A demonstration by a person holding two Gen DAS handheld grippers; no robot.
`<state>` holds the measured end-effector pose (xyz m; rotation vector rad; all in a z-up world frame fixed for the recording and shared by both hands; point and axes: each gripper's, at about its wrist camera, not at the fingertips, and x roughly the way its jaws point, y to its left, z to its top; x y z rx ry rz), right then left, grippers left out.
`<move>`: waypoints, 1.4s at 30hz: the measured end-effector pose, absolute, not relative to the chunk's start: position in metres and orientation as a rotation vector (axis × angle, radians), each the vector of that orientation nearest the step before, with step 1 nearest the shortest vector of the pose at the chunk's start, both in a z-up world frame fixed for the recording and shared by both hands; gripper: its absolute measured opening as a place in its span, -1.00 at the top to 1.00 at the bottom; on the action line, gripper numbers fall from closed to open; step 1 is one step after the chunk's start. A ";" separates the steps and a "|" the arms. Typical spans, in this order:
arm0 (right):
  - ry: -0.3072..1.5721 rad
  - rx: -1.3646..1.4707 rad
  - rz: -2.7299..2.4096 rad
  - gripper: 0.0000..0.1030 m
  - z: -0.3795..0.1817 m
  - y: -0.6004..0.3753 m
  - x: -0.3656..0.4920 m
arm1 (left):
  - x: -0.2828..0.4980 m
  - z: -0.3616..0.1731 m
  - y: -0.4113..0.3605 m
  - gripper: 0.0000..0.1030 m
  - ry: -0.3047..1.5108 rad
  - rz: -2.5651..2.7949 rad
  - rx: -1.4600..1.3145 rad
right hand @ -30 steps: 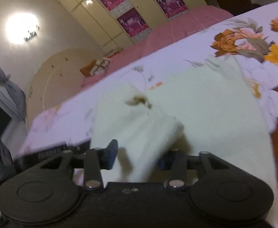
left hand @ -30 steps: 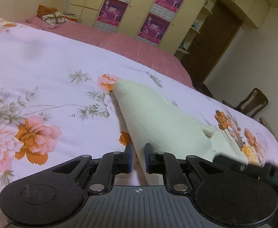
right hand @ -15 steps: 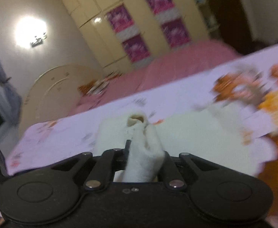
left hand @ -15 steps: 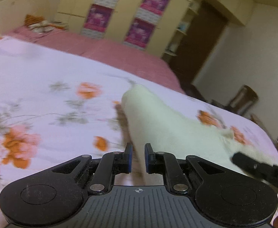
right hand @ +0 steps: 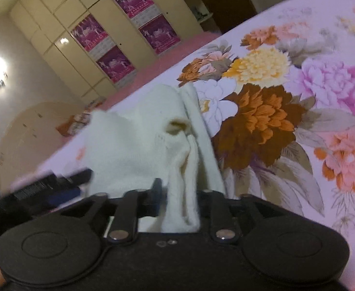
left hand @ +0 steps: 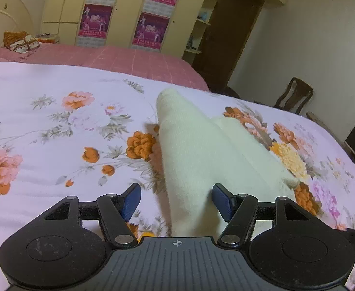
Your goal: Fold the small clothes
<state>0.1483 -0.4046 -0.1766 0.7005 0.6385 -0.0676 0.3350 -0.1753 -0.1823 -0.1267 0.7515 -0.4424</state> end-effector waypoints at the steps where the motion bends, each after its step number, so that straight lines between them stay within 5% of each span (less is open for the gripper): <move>1: 0.646 0.695 -0.067 0.41 -0.174 -0.409 0.144 | 0.336 -0.184 -0.174 -0.25 0.757 -0.444 -0.127; 4: 0.677 0.713 -0.062 0.31 -0.171 -0.417 0.128 | 0.334 -0.185 -0.176 -0.25 0.760 -0.450 -0.113; 7: 0.743 0.642 -0.065 0.81 -0.173 -0.411 0.123 | 0.333 -0.188 -0.178 -0.25 0.773 -0.455 -0.112; 14: 0.809 0.522 -0.008 0.85 -0.164 -0.401 0.122 | 0.342 -0.178 -0.172 -0.26 0.763 -0.443 -0.162; 16: 0.780 0.488 -0.012 0.58 -0.154 -0.405 0.131 | 0.349 -0.174 -0.171 -0.26 0.751 -0.427 -0.167; 18: 0.734 0.496 -0.015 -0.03 -0.145 -0.415 0.147 | 0.357 -0.173 -0.169 -0.26 0.752 -0.410 -0.172; 27: 0.683 0.412 -0.011 -0.02 -0.146 -0.427 0.265 | 0.382 -0.179 -0.178 -0.26 0.750 -0.375 -0.169; 32: 0.760 0.405 0.047 0.21 -0.167 -0.417 0.290 | 0.393 -0.184 -0.187 -0.26 0.759 -0.371 -0.160; 38: 0.640 0.284 -0.010 0.81 -0.152 -0.403 0.267 | 0.394 -0.185 -0.190 -0.46 0.754 -0.363 -0.171; 42: 0.690 0.271 -0.028 0.77 -0.167 -0.408 0.264 | 0.396 -0.190 -0.196 -0.52 0.771 -0.347 -0.149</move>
